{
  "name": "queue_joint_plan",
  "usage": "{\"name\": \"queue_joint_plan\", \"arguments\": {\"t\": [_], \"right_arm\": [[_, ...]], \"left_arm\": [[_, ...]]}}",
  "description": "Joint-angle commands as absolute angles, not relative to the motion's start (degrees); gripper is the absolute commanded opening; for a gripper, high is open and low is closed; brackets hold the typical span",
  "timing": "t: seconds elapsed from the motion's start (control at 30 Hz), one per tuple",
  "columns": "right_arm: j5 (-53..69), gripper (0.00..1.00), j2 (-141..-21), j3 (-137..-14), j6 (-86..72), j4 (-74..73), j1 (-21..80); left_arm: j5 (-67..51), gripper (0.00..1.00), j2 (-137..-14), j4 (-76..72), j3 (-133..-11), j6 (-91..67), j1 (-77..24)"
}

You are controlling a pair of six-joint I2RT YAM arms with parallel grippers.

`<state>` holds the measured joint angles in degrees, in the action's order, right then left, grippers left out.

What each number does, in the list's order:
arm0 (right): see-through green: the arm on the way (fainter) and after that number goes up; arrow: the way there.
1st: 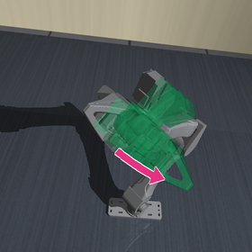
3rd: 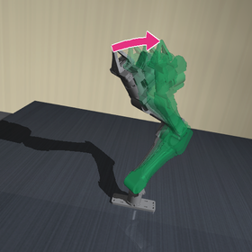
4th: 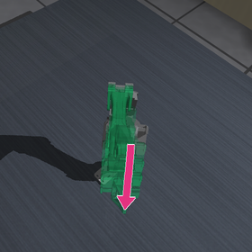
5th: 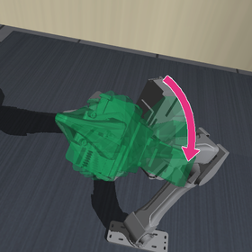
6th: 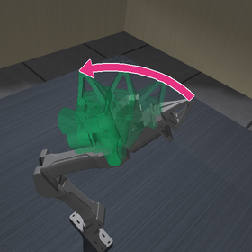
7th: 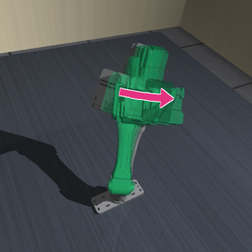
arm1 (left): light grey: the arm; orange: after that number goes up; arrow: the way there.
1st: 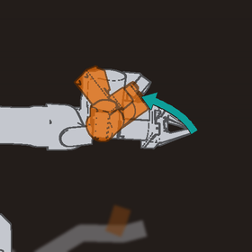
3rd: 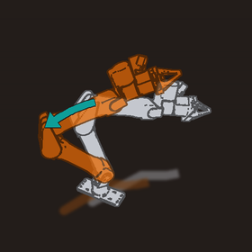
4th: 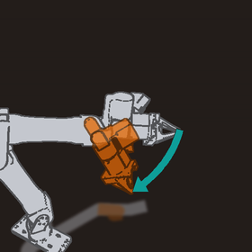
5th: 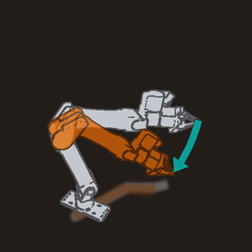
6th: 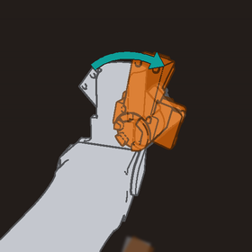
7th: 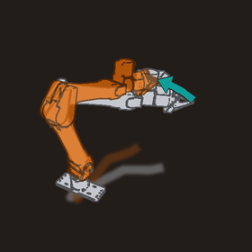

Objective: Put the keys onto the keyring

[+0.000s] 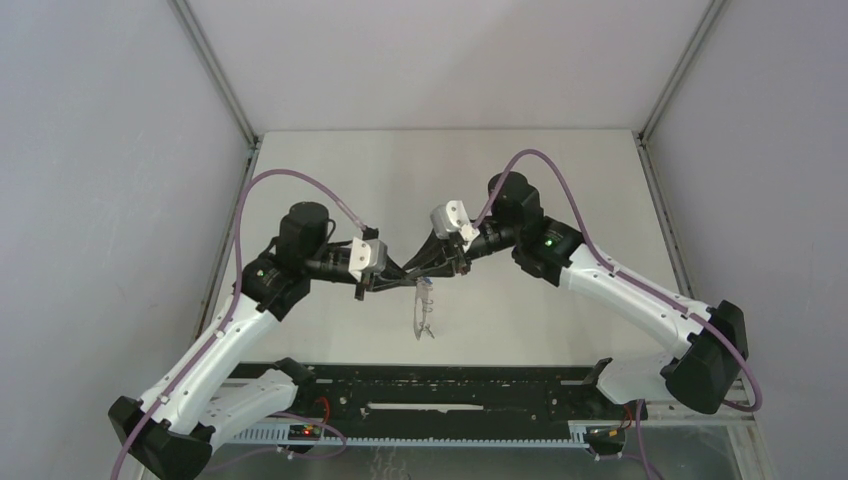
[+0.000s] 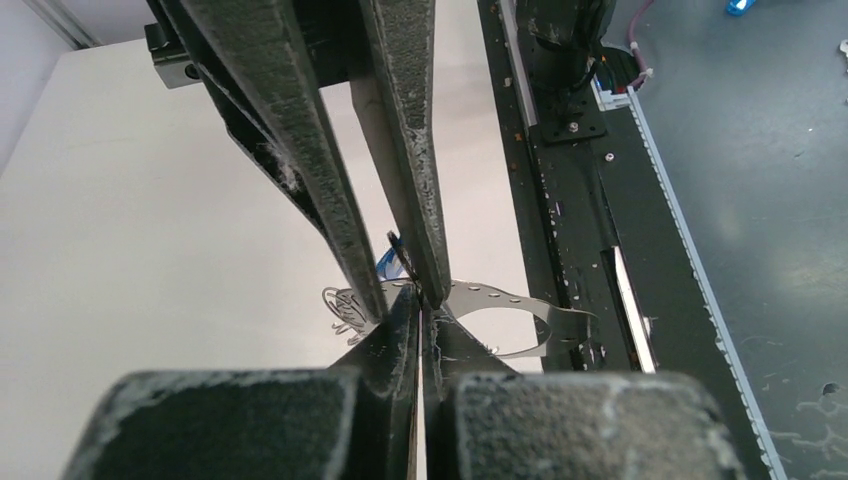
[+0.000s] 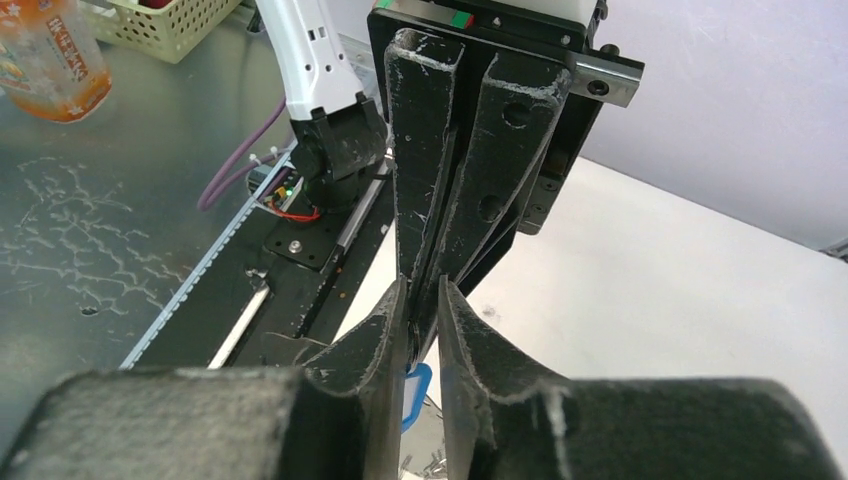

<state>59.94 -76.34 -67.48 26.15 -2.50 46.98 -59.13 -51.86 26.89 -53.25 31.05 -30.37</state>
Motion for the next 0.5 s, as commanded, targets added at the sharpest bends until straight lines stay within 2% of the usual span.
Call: {"name": "queue_joint_plan", "arguments": {"t": [0.0, 0.27, 0.47], "right_arm": [[58.1, 0.29, -77.3, -71.3, 23.3, -3.5, 46.1], [64.3, 0.35, -78.4, -74.7, 20.9, -4.9, 44.9], [71.8, 0.37, -80.4, -77.2, 7.3, 3.7, 42.5]], "left_arm": [[-62.0, 0.00, -50.4, 21.1, -56.2, 28.3, -30.8], [-64.5, 0.00, -49.8, 17.0, -56.1, 22.3, -30.8], [-64.7, 0.00, -49.2, 1.0, -53.1, 5.0, -30.7]]}}
